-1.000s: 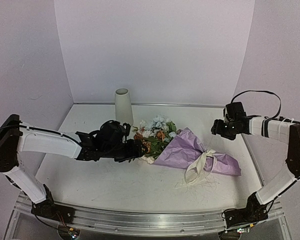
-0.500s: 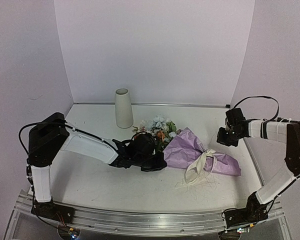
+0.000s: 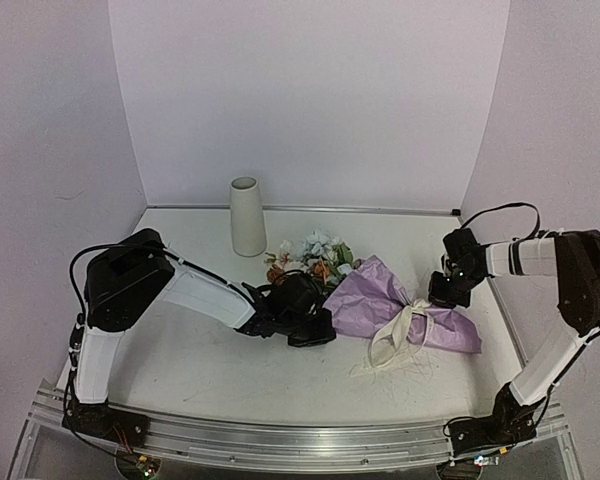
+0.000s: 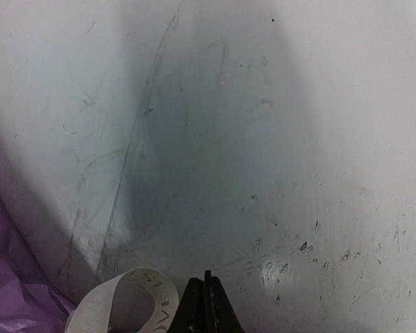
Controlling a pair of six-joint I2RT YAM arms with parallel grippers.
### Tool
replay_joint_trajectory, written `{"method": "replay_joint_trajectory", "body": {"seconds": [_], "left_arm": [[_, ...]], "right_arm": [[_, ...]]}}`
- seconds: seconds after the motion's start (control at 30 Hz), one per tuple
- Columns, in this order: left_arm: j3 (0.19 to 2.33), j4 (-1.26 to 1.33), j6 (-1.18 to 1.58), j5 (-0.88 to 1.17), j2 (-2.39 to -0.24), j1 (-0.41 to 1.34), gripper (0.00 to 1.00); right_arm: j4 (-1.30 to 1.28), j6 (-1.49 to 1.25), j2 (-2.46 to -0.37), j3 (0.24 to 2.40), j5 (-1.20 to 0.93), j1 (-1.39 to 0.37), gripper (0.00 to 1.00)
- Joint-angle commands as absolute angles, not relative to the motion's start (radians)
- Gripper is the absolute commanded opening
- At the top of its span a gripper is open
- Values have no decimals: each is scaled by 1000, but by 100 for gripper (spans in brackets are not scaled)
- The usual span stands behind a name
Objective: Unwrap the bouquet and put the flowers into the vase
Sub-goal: Adjust the fake flower at the center of the board.
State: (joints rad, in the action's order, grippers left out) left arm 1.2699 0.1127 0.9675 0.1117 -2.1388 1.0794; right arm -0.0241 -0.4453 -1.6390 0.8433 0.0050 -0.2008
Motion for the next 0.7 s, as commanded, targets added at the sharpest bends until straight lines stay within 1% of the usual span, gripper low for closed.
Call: {"method": "replay_joint_trajectory", "body": {"seconds": [0.0, 0.23, 0.5, 0.67], "left_arm": [[1318, 127, 946, 128, -2159, 1008, 0], [1394, 124, 882, 172, -2207, 907, 0], [1598, 83, 790, 172, -2320, 875, 0], [1694, 53, 787, 155, -2367, 873, 0]], "right_arm": [[-93, -436, -1646, 822, -81, -205, 0], [-95, -450, -1603, 756, -198, -274, 0], [-90, -552, -1561, 743, -248, -506, 0], [-20, -613, -1537, 728, -279, -590, 0]]}}
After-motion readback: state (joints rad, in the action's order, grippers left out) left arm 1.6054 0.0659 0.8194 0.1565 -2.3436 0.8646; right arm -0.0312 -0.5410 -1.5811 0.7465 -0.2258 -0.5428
